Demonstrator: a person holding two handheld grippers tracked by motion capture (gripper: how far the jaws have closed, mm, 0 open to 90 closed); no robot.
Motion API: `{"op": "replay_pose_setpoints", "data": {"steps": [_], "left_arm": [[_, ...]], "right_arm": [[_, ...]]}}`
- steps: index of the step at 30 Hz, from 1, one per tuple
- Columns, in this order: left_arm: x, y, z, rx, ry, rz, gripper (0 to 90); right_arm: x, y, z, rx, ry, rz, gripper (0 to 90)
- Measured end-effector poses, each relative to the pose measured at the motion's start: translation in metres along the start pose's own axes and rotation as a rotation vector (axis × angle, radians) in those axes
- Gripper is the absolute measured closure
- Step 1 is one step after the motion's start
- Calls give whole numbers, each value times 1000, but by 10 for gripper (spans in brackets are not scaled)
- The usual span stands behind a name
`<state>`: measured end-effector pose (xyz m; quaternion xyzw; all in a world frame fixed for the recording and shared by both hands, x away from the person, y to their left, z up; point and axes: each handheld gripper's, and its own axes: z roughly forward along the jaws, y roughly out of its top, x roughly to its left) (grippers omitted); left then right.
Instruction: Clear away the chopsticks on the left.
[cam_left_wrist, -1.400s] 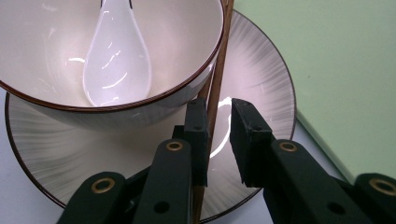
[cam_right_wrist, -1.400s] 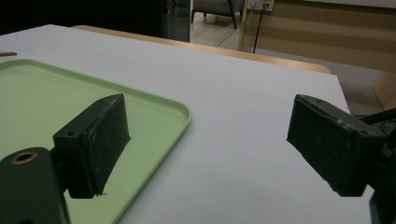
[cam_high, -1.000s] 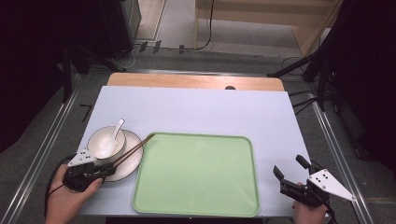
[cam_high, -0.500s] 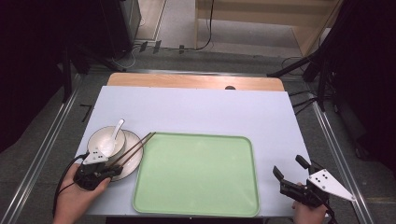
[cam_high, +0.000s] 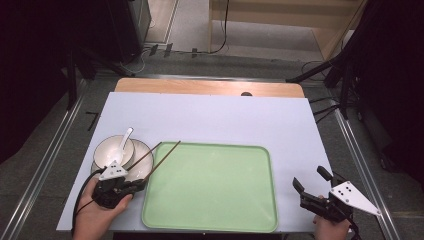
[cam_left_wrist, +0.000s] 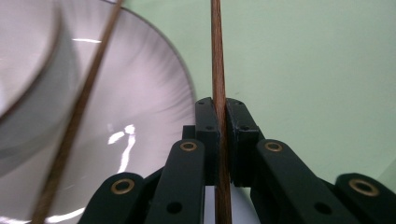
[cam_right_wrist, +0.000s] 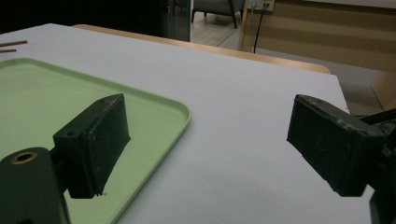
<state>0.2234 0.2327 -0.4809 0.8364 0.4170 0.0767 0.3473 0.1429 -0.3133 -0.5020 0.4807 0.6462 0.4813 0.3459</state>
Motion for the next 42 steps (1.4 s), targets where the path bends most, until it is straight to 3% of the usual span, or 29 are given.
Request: {"op": "replay_pose_setpoints", "data": {"steps": [8,14,17,22,28,31,34,35,38,42], "left_arm": [[-32,2,30,27,-54,-31,850],[-39,1,44,45,-45,-47,849],[-42,0,50,58,-9,-30,845],[-41,-3,51,39,-14,-59,843],[-43,-5,51,25,1,-46,816],[-41,-5,51,21,-12,-55,804],[-41,-4,50,13,-3,-45,654],[-42,-2,50,1,6,-40,644],[-44,2,51,-22,-5,-39,680],[-58,17,57,-70,1,8,782]], "right_arm": [[-1,0,-1,-3,-3,2,130],[-2,0,-1,-6,-2,3,130],[-2,0,-1,-6,-1,3,130],[-2,0,-1,-3,1,6,130],[-1,0,0,0,1,5,130],[-1,0,0,-1,1,7,130],[-1,0,0,-2,0,7,130],[-1,0,0,-2,-1,9,130],[-2,-1,0,-4,0,13,130],[-2,-1,1,2,4,14,130]]}}
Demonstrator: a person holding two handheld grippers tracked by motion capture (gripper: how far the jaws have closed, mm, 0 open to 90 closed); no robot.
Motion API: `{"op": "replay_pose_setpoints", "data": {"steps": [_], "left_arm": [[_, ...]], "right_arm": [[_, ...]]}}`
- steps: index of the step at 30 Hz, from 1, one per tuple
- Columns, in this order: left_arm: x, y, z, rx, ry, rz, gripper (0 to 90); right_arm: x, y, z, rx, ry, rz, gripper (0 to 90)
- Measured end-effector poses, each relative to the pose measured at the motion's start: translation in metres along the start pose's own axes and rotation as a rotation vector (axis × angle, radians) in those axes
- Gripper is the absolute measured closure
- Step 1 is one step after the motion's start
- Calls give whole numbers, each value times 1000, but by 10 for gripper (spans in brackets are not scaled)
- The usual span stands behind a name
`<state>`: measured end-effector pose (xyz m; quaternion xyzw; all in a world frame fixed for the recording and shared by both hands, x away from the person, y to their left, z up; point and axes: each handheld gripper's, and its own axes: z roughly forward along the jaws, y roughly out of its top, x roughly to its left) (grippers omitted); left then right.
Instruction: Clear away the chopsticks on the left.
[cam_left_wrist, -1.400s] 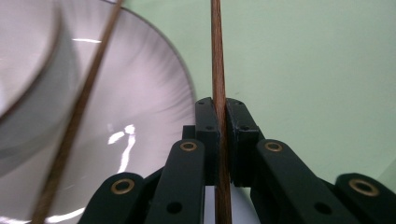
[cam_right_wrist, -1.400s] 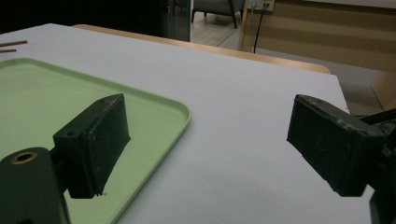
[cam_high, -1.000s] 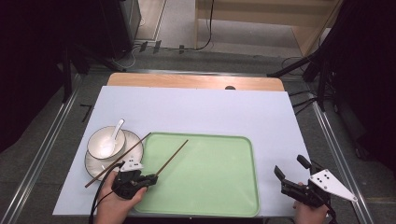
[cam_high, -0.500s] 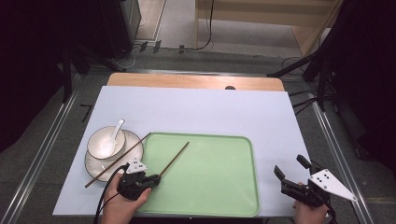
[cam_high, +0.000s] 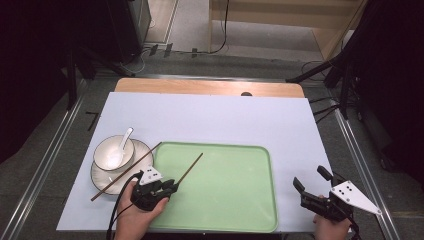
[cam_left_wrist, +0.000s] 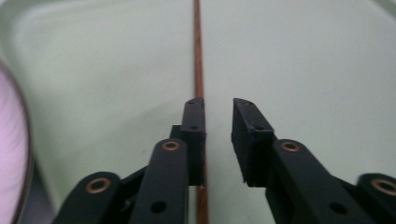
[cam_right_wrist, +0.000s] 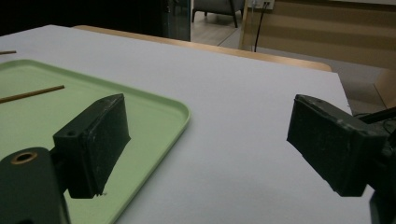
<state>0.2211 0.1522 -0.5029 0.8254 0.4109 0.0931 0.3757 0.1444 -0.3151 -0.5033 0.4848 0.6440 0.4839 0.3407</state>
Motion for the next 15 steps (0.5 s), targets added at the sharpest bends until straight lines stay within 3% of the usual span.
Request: {"op": "replay_pose_setpoints", "data": {"steps": [1,3,6,7,11,13,15], "left_arm": [[0,0,0,0,0,0,829],[-9,7,15,33,-3,28,900],[-14,11,27,61,-11,39,900],[-16,12,35,82,3,43,900],[-15,13,37,87,34,41,900],[-8,12,34,80,75,12,900],[-3,10,31,75,90,-14,900]], "right_arm": [[0,0,0,0,0,0,130],[0,0,1,3,2,-1,130],[0,0,1,3,6,-2,130],[0,0,1,0,7,-3,130],[-1,-1,-1,-3,7,0,130],[-2,-1,-1,-2,9,1,130],[-3,-1,0,1,12,7,130]]}}
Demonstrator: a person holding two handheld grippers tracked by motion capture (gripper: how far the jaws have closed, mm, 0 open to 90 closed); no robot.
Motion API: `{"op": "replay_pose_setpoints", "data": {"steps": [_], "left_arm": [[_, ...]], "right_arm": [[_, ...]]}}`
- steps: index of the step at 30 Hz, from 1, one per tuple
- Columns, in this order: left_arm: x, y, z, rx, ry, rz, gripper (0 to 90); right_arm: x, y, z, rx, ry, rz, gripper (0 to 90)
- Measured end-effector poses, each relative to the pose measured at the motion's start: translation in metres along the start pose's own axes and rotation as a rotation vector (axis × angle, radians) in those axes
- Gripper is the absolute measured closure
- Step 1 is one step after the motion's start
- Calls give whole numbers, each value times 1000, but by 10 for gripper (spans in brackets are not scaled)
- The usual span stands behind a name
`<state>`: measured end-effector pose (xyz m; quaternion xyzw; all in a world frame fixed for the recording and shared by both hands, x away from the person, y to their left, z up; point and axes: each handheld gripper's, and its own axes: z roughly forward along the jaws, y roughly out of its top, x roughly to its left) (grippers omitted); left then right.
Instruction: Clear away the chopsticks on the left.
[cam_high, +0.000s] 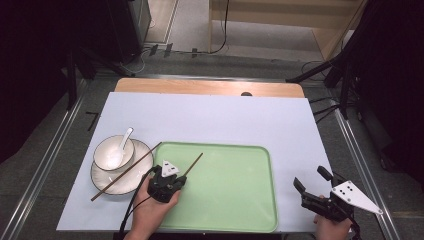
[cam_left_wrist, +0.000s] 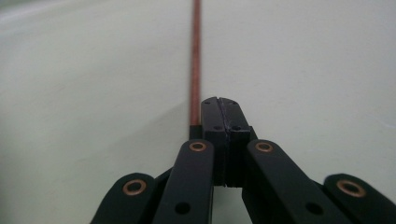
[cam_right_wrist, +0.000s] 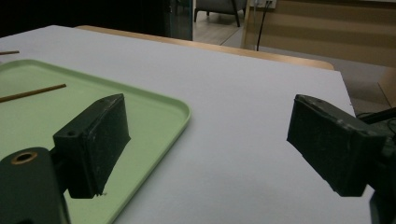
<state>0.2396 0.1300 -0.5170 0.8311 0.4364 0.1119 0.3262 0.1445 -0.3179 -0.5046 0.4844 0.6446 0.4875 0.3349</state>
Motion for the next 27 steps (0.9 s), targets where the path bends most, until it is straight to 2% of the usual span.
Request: {"op": "replay_pose_setpoints", "data": {"steps": [1,5,8,12,19,24,27], "left_arm": [[0,0,0,0,0,0,900],[9,-6,-7,-10,49,-43,900],[13,-8,-10,-11,62,-58,900],[21,-12,-14,-17,74,-97,900],[31,-18,-22,-23,116,-120,900],[35,-21,-25,-20,104,-129,900],[32,-22,-25,-17,87,-116,900]], "right_arm": [[0,0,0,0,0,0,130],[1,0,1,2,3,-3,130],[2,1,1,1,5,-8,130],[2,1,2,5,8,-4,130],[1,0,2,5,11,1,130],[1,1,1,3,10,-5,130],[1,0,2,4,12,-3,130]]}}
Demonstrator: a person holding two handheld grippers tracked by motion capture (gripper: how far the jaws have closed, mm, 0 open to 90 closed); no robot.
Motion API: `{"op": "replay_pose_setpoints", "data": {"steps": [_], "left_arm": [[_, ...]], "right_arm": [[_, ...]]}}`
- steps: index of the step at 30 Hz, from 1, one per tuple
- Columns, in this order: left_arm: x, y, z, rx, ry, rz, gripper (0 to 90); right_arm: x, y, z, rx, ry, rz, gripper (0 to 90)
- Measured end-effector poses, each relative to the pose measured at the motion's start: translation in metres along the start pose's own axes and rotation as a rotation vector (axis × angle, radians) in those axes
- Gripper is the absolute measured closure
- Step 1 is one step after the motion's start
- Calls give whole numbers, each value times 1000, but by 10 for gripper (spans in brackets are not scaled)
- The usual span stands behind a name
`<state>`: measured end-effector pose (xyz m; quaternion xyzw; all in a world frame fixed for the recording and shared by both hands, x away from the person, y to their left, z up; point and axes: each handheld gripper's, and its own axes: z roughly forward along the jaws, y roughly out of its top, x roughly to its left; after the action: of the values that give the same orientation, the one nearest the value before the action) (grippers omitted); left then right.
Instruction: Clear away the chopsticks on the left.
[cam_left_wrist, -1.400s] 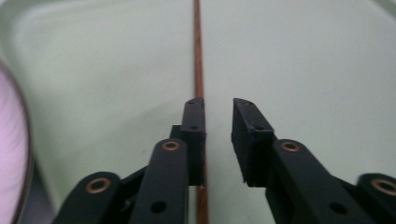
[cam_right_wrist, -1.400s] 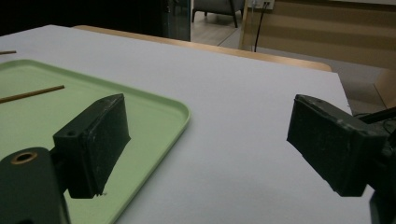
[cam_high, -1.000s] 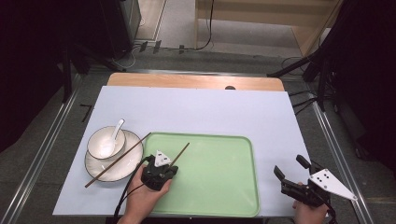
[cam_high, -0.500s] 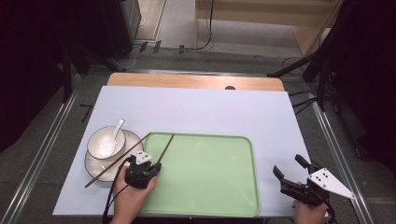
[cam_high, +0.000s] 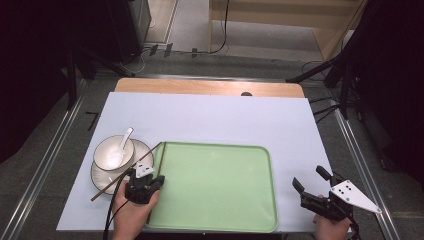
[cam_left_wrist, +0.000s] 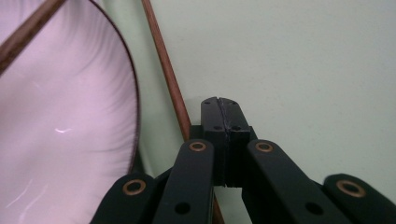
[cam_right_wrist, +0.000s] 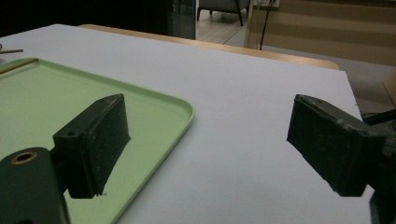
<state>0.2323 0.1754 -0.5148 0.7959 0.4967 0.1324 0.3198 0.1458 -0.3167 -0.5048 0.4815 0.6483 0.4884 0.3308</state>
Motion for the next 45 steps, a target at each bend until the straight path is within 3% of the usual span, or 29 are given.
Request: {"op": "replay_pose_setpoints", "data": {"steps": [15,18,22,29,37,41,42,44,45], "left_arm": [[2,1,1,-17,-27,24,893],[2,1,0,-23,-32,35,868],[3,1,-4,-42,-61,48,769],[11,1,-19,-114,-99,67,691],[32,1,-41,-189,-147,74,521],[44,1,-50,-202,-173,72,275],[46,1,-51,-182,-185,71,275],[51,0,-53,-156,-186,83,134],[53,-1,-55,-154,-183,78,115]], "right_arm": [[0,0,0,1,2,2,130],[0,0,0,0,4,-1,130],[0,0,0,-1,1,-2,130],[0,0,1,3,5,-2,130],[0,1,0,-1,1,-1,130],[0,0,0,-3,3,0,130],[0,0,0,-3,3,0,130],[0,0,0,0,2,-3,130],[0,0,0,0,1,-4,130]]}}
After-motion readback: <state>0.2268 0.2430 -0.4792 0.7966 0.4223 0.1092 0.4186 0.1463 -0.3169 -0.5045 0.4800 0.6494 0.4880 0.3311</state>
